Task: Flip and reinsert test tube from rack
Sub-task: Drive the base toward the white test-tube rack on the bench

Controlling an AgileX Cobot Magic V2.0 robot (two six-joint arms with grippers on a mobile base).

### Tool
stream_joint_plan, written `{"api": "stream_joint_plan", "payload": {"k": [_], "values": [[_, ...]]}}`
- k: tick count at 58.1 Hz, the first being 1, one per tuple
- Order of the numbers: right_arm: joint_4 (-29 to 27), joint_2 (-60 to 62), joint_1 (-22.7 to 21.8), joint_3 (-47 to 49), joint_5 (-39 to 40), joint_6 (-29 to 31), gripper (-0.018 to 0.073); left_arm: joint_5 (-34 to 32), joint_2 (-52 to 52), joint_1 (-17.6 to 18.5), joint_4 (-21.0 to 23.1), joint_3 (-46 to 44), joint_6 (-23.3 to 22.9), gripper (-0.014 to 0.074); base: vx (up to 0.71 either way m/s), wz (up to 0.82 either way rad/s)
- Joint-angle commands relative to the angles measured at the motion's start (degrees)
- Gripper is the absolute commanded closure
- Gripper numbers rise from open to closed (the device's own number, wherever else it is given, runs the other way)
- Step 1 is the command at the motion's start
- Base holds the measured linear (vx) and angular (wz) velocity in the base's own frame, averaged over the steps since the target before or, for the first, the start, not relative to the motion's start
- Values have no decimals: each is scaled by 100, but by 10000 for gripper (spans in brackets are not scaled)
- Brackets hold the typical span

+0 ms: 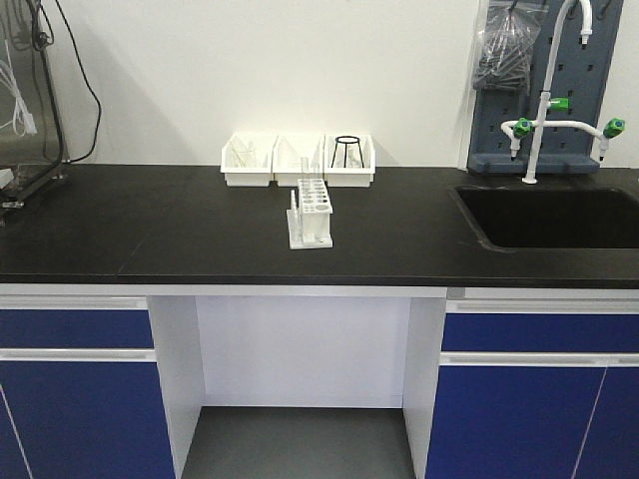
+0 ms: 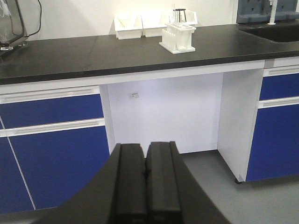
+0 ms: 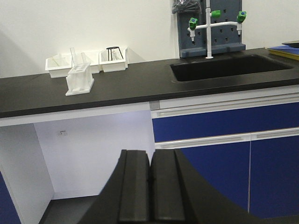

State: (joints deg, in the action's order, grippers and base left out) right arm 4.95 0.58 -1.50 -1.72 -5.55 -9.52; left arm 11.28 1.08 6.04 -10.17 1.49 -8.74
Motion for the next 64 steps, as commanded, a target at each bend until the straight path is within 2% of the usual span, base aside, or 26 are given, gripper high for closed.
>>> {"api": "stream_joint_plan", "payload": {"k": [1,64], "values": [[21,80,-23,-19,465,73,570,-421,47,1,27,-23,-56,603,0,0],[21,80,-23,-19,465,73,570,-421,47,1,27,-23,-56,603,2,0]]}}
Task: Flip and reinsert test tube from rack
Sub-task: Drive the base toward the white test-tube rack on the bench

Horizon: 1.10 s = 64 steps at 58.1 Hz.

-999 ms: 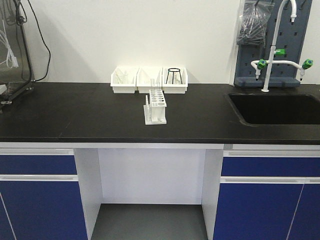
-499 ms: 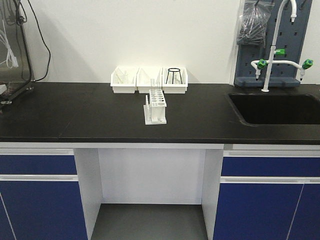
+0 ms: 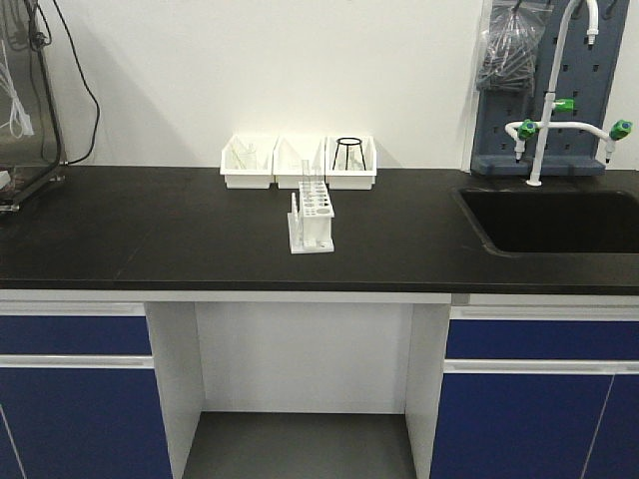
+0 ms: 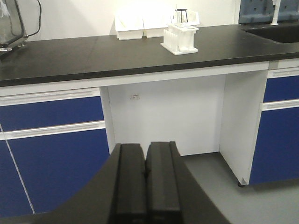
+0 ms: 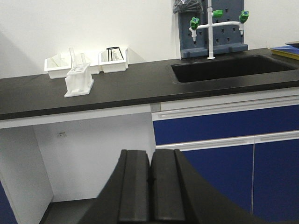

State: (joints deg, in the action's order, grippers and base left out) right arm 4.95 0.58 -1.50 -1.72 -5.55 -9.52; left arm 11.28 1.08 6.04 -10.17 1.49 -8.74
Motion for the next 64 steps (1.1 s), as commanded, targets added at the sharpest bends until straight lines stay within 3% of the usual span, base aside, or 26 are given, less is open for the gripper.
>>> {"api": "stream_joint_plan", "payload": {"k": [1,64], "values": [[21,80,-23,-19,465,73,570,-421,47,1,27,-23,-56,603,16,0],[21,75,-23,-19,460,73,570,-428,47,1,27,-23,-56,603,37,1]]}}
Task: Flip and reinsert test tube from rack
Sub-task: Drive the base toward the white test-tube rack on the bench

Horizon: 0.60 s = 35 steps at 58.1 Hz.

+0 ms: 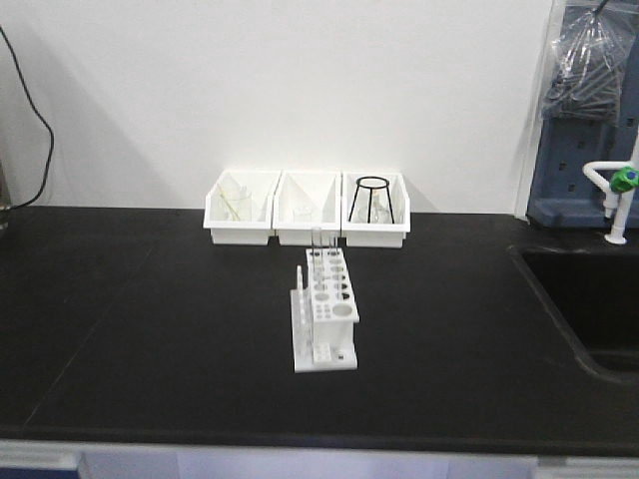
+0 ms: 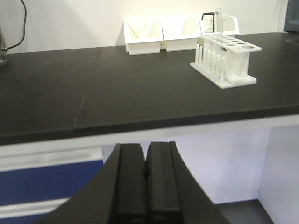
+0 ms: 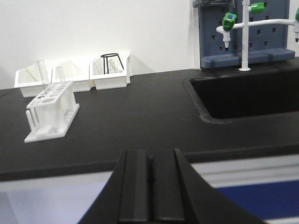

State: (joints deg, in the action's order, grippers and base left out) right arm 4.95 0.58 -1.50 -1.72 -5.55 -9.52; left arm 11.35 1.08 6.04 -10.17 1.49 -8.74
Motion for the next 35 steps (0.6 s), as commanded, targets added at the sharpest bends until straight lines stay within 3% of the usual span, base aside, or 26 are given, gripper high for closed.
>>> {"api": "stream_joint_plan", "payload": {"k": [1,35], "values": [[21,75,-23,-19,460,73,570,-435,47,1,27,-23,-56,603,44,-1],[21,75,-23,-19,460,73,570,-435,47,1,27,-23,-56,603,42,-5]]}}
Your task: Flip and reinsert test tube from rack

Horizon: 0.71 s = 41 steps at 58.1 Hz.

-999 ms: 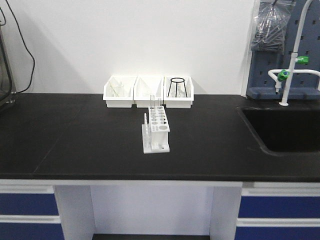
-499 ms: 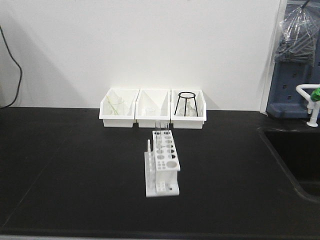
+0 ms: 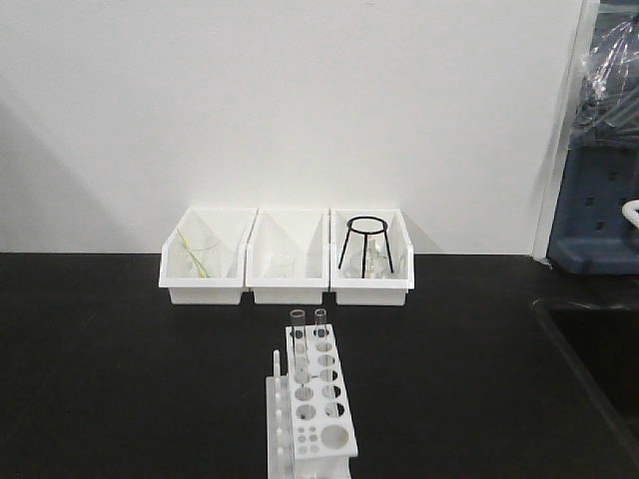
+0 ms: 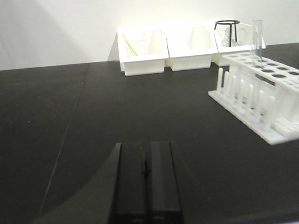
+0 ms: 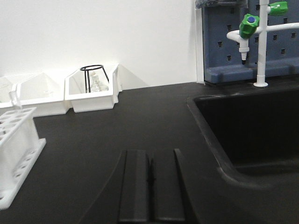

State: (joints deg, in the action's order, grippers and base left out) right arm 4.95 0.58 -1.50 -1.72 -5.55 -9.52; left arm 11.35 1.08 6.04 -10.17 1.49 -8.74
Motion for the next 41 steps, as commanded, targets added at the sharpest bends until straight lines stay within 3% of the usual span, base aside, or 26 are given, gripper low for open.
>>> {"api": "stream_joint_plan", "payload": {"k": [1,22,41], "values": [[21,75,-23,-19,460,73,570,-435,47,1,27,-23,-56,603,37,-4],[21,75,-23,-19,460,73,570,-435,47,1,27,-23,-56,603,30,-4],[21,75,-23,-19,460,73,570,-435,47,1,27,-23,-56,603,8,-11]]}}
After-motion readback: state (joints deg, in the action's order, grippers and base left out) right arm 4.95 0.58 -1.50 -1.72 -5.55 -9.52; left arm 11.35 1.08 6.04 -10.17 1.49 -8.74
